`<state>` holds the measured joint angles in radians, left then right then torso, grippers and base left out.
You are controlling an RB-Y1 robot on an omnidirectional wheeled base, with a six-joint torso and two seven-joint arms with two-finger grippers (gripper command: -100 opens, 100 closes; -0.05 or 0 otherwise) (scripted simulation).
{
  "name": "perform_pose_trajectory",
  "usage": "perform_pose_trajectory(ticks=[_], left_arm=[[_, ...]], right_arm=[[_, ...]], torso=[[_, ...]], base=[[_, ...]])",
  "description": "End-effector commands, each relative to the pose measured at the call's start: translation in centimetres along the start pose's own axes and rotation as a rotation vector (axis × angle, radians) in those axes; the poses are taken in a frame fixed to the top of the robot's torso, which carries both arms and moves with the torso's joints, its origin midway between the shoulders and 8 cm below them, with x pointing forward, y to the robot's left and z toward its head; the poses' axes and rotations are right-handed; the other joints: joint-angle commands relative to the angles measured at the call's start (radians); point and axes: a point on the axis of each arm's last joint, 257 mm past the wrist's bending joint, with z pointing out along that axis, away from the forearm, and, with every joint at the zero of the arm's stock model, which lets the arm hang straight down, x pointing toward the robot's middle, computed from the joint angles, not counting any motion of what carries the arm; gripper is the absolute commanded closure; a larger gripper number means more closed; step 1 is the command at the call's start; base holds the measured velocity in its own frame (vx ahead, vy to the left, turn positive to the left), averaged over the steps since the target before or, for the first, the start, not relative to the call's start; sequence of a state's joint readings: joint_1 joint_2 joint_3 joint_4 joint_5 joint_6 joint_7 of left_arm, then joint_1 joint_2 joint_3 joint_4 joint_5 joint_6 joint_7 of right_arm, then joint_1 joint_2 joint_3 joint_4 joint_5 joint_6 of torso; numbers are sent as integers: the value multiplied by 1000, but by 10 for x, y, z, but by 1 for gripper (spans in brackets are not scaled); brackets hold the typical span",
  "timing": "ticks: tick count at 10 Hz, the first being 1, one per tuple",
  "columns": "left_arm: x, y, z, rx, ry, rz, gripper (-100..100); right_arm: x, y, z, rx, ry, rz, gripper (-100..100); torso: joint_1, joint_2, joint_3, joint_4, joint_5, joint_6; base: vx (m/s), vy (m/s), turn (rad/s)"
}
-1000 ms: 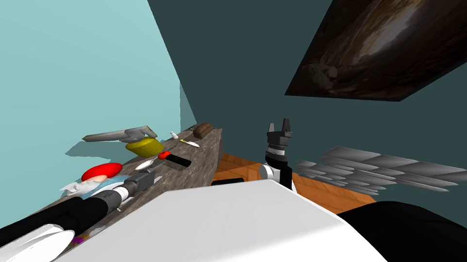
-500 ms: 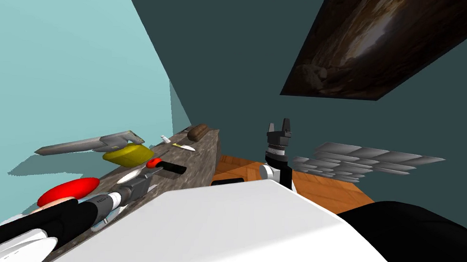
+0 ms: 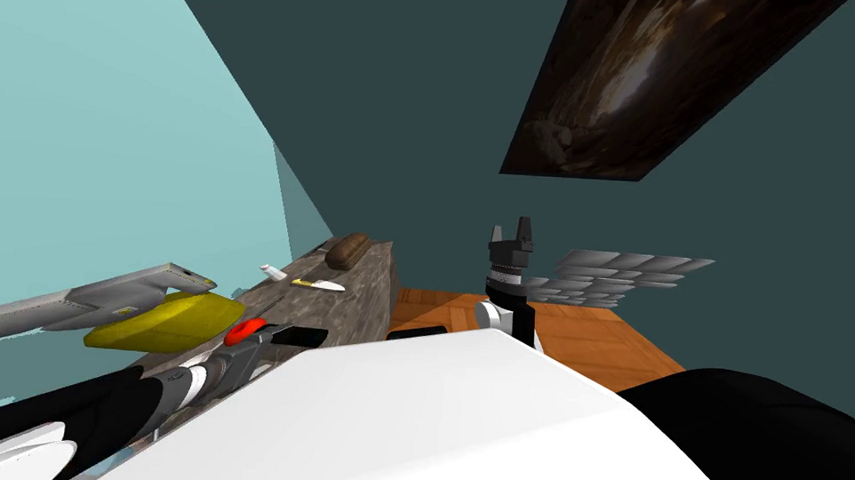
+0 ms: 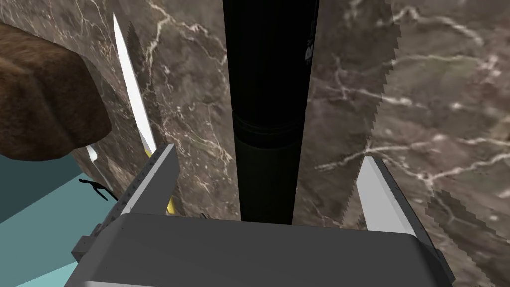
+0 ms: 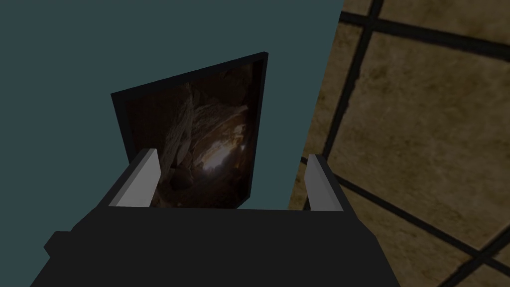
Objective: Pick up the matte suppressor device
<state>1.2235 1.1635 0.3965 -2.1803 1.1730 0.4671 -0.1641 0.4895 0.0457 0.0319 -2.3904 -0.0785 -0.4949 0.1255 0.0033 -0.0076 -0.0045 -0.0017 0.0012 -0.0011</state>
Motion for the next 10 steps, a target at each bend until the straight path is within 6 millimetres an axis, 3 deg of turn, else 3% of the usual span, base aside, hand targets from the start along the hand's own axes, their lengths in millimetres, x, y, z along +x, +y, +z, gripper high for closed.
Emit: perform_pose_trajectory(ticks=[1, 4, 5, 6, 7, 10], left_arm=[[2, 17, -4, -65, 16, -1, -100], [6, 39, -10, -165, 44, 2, -100], [4, 33, -9, -139, 37, 1, -100], [5, 34, -10, -144, 38, 1, 0], [3, 41, -6, -143, 33, -8, -100], [2, 53, 0, -141, 25, -24, -100]], right_arm=[[0, 0, 0, 0, 0, 0, 0], [0, 0, 0, 0, 0, 0, 0], [0, 0, 0, 0, 0, 0, 0], [0, 0, 0, 0, 0, 0, 0], [0, 0, 0, 0, 0, 0, 0], [0, 0, 0, 0, 0, 0, 0]], torso=[[0, 0, 0, 0, 0, 0], [-2, 2, 1, 1, -1, 0], [-2, 2, 1, 1, -1, 0], [-3, 4, 2, 1, -1, -1], [-4, 5, 3, 1, -1, -1], [-5, 5, 3, 1, -1, -1]], base=[[53, 49, -155], [51, 35, -159], [18, 25, -44], [0, 0, 0], [9, -2, -85], [11, -3, -69]])
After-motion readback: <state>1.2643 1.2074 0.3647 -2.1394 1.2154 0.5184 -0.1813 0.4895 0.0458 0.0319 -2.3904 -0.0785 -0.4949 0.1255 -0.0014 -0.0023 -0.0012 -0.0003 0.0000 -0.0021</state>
